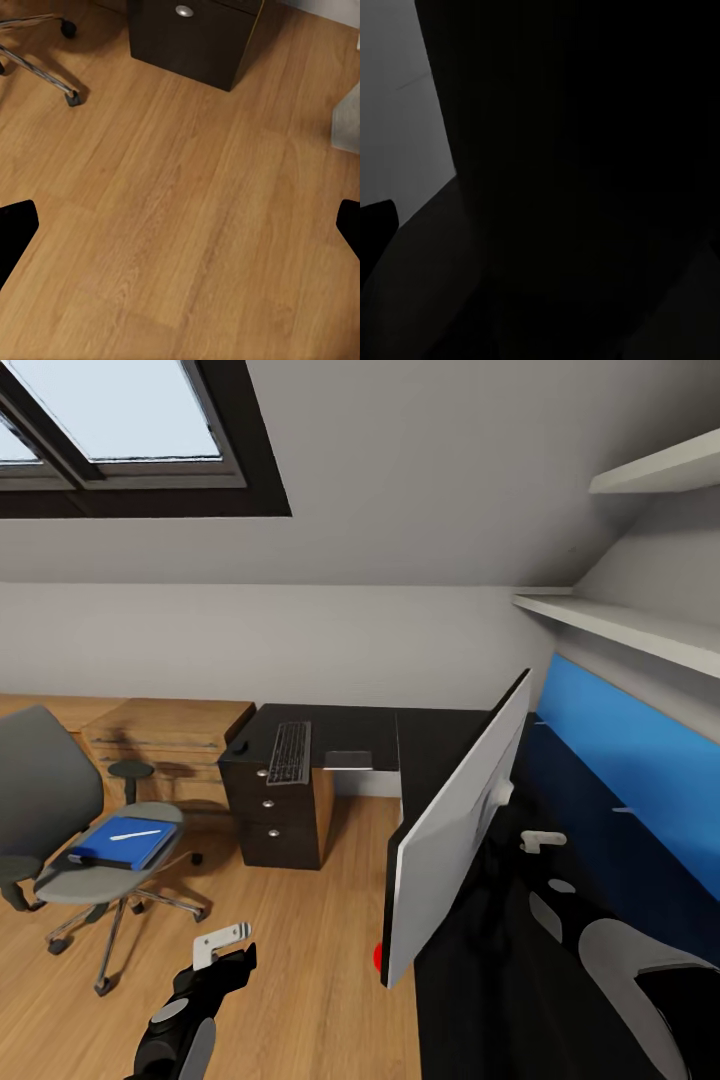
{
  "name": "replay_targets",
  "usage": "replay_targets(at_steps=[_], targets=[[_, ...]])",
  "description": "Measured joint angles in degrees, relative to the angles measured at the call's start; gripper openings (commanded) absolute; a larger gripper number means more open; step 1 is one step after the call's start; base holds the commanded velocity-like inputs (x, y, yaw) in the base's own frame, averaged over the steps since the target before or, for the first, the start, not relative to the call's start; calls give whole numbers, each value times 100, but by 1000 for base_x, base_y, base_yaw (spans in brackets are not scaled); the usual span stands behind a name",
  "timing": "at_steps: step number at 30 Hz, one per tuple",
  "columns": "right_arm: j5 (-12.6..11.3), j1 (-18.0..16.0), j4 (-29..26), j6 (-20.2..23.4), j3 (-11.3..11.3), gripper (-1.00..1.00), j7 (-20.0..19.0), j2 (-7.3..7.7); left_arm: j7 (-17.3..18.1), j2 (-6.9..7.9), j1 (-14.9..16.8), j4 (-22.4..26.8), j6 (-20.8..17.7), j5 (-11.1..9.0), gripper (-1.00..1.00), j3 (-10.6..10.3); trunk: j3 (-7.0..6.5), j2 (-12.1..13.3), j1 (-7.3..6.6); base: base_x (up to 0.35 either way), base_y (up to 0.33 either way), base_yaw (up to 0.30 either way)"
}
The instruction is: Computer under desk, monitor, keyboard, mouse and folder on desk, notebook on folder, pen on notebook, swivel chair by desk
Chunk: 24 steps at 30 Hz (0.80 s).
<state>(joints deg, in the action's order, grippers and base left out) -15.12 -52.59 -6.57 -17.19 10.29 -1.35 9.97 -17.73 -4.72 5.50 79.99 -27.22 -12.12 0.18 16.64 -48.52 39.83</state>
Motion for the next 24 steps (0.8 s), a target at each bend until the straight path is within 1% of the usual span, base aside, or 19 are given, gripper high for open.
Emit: replay_targets(at_steps=[14, 15, 18, 24], targets=[[-1, 0, -7, 0, 8, 100, 0, 3, 0, 0, 0, 0, 0, 6, 100, 2, 0, 0, 0, 1, 0, 0], [-1, 0, -7, 0, 6, -100, 0, 3, 0, 0, 0, 0, 0, 4, 100, 1, 0, 0, 0, 0, 0, 0], [-6, 0, -8, -2, -49, -100, 9, 4, 0, 0, 0, 1, 0, 1, 100, 0, 0, 0, 0, 0, 0, 0], [3, -1, -10, 8, -24, -100, 10, 11, 0, 0, 0, 0, 0, 6, 100, 1, 0, 0, 0, 0, 0, 0]])
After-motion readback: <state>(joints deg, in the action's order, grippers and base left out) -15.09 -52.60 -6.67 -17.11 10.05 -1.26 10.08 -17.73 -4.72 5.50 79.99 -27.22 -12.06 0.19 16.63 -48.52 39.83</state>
